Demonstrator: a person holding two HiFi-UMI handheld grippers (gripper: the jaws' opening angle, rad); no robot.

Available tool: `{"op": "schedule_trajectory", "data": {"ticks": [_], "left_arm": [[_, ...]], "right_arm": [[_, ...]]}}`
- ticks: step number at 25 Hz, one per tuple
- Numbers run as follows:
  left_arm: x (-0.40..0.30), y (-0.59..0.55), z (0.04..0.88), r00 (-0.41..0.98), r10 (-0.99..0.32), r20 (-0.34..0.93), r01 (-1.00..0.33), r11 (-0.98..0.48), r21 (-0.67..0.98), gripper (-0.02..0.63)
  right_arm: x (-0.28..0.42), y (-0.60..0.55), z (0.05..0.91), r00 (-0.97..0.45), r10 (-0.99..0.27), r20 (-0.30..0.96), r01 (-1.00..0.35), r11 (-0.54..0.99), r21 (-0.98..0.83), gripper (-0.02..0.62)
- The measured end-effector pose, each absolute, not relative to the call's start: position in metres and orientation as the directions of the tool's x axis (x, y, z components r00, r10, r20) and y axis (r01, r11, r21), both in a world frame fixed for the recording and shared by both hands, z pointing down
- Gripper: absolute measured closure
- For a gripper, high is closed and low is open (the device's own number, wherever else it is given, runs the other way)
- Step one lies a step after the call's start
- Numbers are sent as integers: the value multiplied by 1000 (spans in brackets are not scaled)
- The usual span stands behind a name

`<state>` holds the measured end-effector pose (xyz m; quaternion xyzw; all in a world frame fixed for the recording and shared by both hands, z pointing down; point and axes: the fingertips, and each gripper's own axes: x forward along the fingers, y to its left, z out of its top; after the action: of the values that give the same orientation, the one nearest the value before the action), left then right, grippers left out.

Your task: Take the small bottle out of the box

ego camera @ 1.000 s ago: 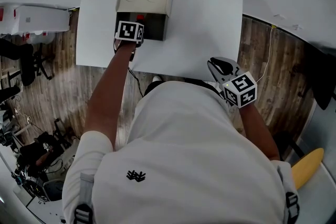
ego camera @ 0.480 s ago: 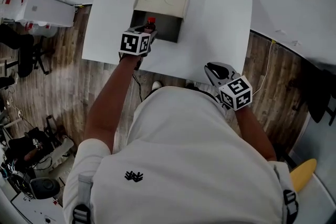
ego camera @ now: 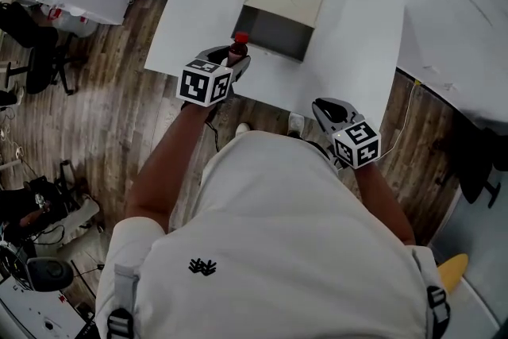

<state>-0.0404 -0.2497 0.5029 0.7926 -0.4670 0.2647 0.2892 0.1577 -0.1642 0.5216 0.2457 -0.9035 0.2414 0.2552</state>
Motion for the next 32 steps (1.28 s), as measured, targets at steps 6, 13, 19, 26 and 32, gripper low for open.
{"op": "schedule_trajectory", "data": {"ticks": [6,13,19,26,32], "left_arm": [[-70,-208,476,467,-626,624,-876,-421,234,393],[-90,-156,459,529,-628,570,-842,-470,264,393],[-95,-122,456,594,-606,528,-801,-508,318,391],[-105,-96,452,614,-597,516,-781,-557,284,391],[-105,-85,452,633,-583,510,-764,-579,285,391]], "right_arm": [[118,-145,515,-745,-344,571,-572,771,-281,569],[87,-117,518,-719,-377,584,-601,760,-249,583],[84,-98,524,-690,-424,587,-654,713,-253,588],[79,-81,525,-663,-455,595,-691,677,-254,588],[70,-71,526,-661,-454,598,-691,679,-248,588]]}}
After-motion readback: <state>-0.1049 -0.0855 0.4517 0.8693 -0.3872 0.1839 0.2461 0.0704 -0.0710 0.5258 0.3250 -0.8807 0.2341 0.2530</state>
